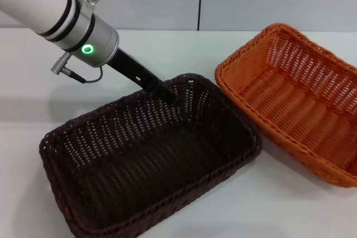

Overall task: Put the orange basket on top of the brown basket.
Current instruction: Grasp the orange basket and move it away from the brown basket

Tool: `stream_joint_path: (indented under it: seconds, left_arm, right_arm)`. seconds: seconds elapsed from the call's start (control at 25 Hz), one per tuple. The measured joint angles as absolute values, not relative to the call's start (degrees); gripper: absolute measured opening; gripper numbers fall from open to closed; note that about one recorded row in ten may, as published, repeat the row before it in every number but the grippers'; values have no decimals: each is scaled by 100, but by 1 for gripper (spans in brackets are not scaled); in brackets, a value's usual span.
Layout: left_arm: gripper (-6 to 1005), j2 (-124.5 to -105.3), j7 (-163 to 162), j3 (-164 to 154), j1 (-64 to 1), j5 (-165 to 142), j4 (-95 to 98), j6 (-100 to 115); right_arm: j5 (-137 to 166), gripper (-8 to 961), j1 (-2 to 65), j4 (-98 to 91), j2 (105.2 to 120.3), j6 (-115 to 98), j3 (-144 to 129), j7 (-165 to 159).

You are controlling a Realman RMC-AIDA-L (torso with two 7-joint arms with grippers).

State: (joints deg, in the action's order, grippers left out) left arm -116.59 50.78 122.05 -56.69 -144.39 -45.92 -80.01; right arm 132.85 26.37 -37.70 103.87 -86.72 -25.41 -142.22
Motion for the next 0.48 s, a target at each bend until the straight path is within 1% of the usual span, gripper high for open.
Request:
stream_joint_path:
  seconds: [0.12,0.2,0.48]
  left_arm:
    - [844,-11674,5078,12209,-5653,-14440,-4592,-7958]
    - [844,-11681,5078,12213,-5640,-14440,-4592,-7938]
    - [844,-11707,5078,12225,-5612,-14428,-4594,-7854]
  right_arm:
    - [12989,404,2495,-3827,10352,-8710,-2540,-14188]
    - [12864,400,2405,-3893,10339,-8732,-2534,-14183]
    - [12608,388,2257,-4054,10370,-8839,-2166,-14029]
